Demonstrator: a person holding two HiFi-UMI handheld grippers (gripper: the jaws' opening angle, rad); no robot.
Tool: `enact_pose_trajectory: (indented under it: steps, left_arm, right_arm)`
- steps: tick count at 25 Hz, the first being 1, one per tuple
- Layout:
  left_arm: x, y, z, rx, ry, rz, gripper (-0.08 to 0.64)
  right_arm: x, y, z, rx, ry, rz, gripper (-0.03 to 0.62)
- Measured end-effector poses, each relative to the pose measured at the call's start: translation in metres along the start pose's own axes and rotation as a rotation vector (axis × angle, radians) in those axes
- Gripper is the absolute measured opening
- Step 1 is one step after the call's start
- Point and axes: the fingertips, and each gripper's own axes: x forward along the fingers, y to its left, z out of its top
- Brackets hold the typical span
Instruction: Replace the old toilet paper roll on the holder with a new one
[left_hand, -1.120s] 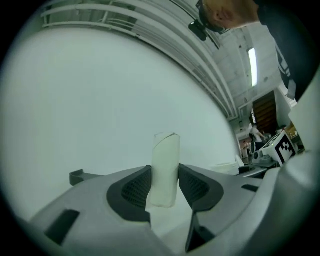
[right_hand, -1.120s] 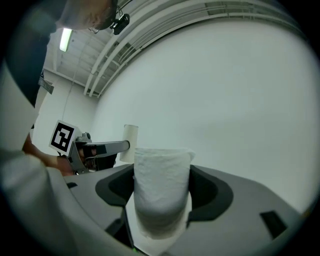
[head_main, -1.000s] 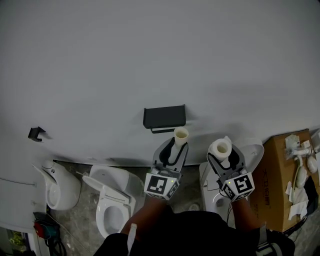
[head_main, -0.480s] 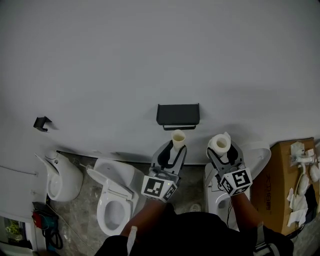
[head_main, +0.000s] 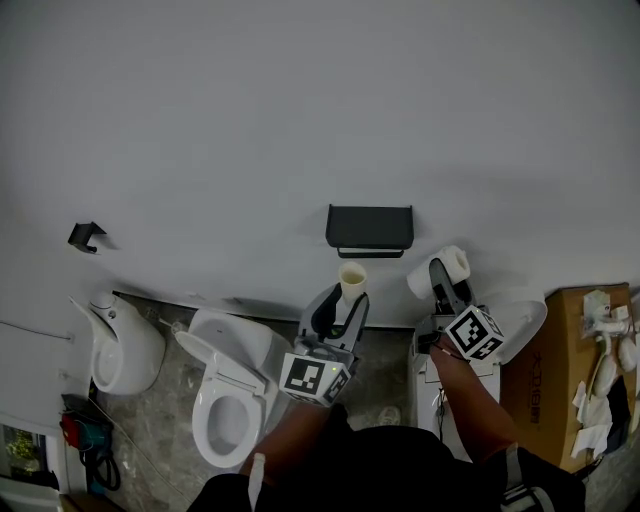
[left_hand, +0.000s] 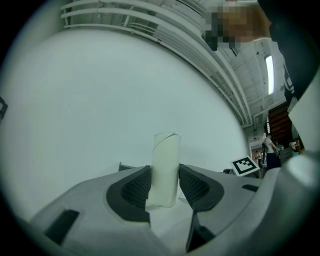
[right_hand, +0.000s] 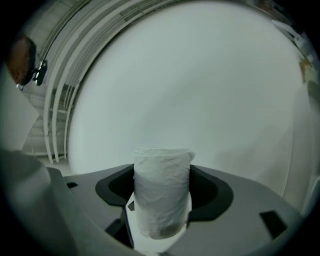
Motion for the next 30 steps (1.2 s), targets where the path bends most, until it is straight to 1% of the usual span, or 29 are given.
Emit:
enact_pose_trajectory:
  steps: [2, 4, 7, 9, 14, 16, 19, 25, 30]
  left_arm:
    - [-0.001, 0.000, 0.000, 0.003, 0.001, -0.007, 0.172]
    - [-0.003, 0.002, 0.000, 0.008, 0.003, -0.012, 0.172]
    - [-0.005, 0.007, -0.003, 0.004, 0.011, -0.017, 0.172]
    - [-0.005, 0.012, -0.004, -0.001, 0.011, -0.017, 0.172]
    - [-0.007, 0.020, -0.007, -0.012, 0.033, -0.036, 0.172]
    - [-0.007, 0.025, -0.008, -0.022, 0.036, -0.031, 0.172]
    - [-0.005, 0.029, -0.005, -0.024, 0.031, -0.028, 0.172]
    - [-0.008, 0.051, 0.000, -0.021, 0.033, -0.011, 0.172]
    - [-0.008, 0.055, -0.002, -0.007, 0.044, -0.008, 0.172]
  right_arm:
    - [0.007, -0.009, 0.001, 0.130, -0.026, -0.026, 0.305]
    - [0.011, -0.016, 0.002, 0.238, -0.058, -0.047, 0.305]
    - [0.017, -0.025, 0.000, 0.372, -0.102, -0.071, 0.305]
    - [0.022, -0.030, -0.003, 0.435, -0.130, -0.089, 0.305]
    - [0.031, -0.038, -0.011, 0.520, -0.193, -0.125, 0.305]
    - [0.036, -0.041, -0.017, 0.563, -0.203, -0.136, 0.305]
    - [0.042, -0.040, -0.023, 0.599, -0.208, -0.144, 0.305]
    - [0.054, -0.022, -0.043, 0.652, -0.200, -0.116, 0.305]
    - [0.058, -0.012, -0.055, 0.691, -0.186, -0.091, 0.305]
